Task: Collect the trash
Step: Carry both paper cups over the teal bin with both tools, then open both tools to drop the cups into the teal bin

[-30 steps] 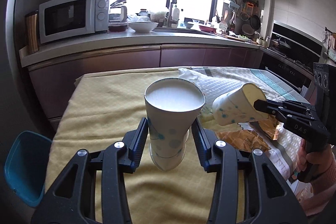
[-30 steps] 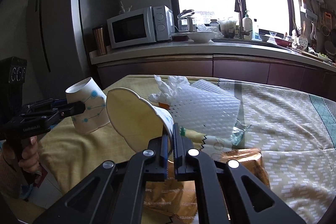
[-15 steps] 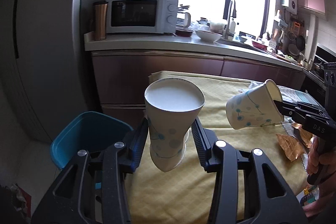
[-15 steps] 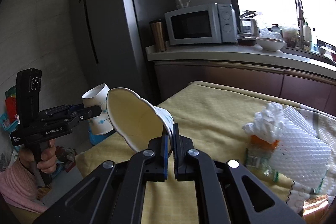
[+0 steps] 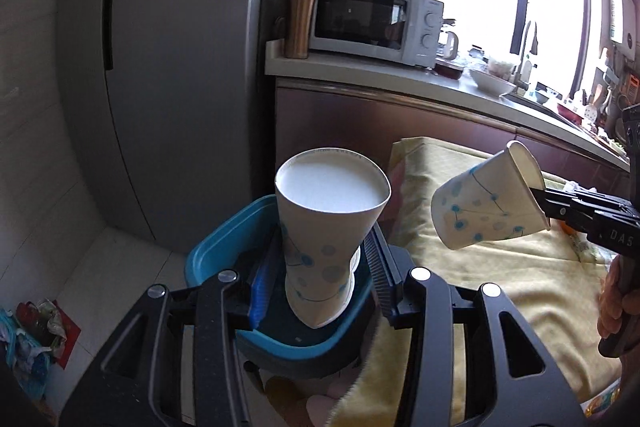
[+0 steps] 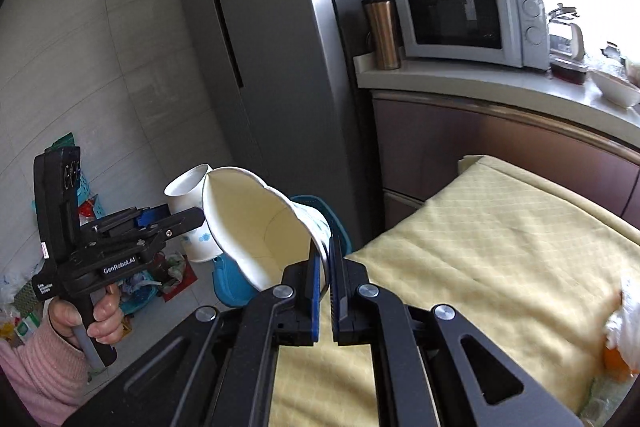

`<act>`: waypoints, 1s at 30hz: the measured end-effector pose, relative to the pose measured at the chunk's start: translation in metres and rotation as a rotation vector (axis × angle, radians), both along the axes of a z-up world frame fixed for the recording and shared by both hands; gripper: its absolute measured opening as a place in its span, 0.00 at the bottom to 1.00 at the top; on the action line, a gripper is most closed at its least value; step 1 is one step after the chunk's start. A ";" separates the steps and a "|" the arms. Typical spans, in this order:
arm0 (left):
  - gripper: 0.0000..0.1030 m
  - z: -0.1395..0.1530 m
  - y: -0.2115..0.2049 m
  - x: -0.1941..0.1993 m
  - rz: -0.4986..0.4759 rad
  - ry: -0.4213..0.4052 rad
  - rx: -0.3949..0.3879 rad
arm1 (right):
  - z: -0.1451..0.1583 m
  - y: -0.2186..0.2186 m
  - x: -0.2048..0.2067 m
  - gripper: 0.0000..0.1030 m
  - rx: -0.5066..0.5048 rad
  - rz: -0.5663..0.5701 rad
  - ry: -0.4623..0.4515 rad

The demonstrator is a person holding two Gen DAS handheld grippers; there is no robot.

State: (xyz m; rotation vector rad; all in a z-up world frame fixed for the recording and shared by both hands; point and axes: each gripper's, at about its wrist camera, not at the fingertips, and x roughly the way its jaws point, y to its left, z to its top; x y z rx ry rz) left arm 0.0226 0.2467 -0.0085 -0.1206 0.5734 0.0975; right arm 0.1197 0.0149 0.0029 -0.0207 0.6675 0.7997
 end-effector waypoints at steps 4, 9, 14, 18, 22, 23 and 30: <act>0.41 -0.013 0.016 0.008 0.029 0.034 -0.015 | -0.015 0.025 0.020 0.03 -0.029 0.019 0.030; 0.41 -0.032 0.025 0.023 0.048 0.077 -0.016 | -0.033 0.055 0.039 0.03 -0.060 0.043 0.072; 0.41 -0.047 0.029 0.040 0.057 0.119 -0.018 | -0.048 0.086 0.051 0.03 -0.113 0.060 0.110; 0.41 -0.061 0.033 0.049 0.061 0.159 -0.024 | -0.064 0.107 0.060 0.03 -0.169 0.067 0.146; 0.42 -0.075 0.035 0.057 0.069 0.199 -0.028 | -0.080 0.125 0.067 0.03 -0.223 0.063 0.186; 0.42 -0.079 0.035 0.057 0.072 0.208 -0.028 | -0.084 0.127 0.069 0.03 -0.234 0.061 0.199; 0.42 -0.097 0.039 0.069 0.073 0.265 -0.066 | -0.096 0.132 0.075 0.11 -0.248 0.047 0.245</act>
